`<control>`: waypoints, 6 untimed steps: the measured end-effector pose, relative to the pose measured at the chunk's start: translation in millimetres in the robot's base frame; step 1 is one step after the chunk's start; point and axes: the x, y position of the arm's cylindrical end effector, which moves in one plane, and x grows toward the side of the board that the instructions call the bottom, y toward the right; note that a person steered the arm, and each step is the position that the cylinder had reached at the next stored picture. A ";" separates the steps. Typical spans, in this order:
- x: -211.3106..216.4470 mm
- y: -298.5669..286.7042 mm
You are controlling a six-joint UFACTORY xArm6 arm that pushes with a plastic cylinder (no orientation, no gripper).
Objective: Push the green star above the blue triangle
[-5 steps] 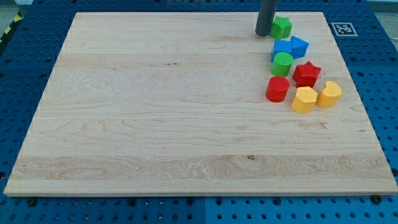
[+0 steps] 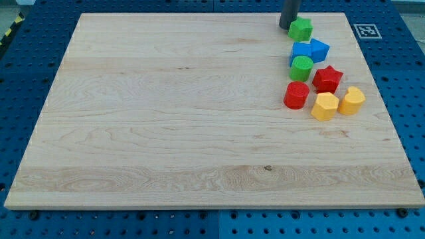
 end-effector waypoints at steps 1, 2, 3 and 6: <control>0.0 0.0; 0.0 10.7; 0.0 14.3; 5.5 21.5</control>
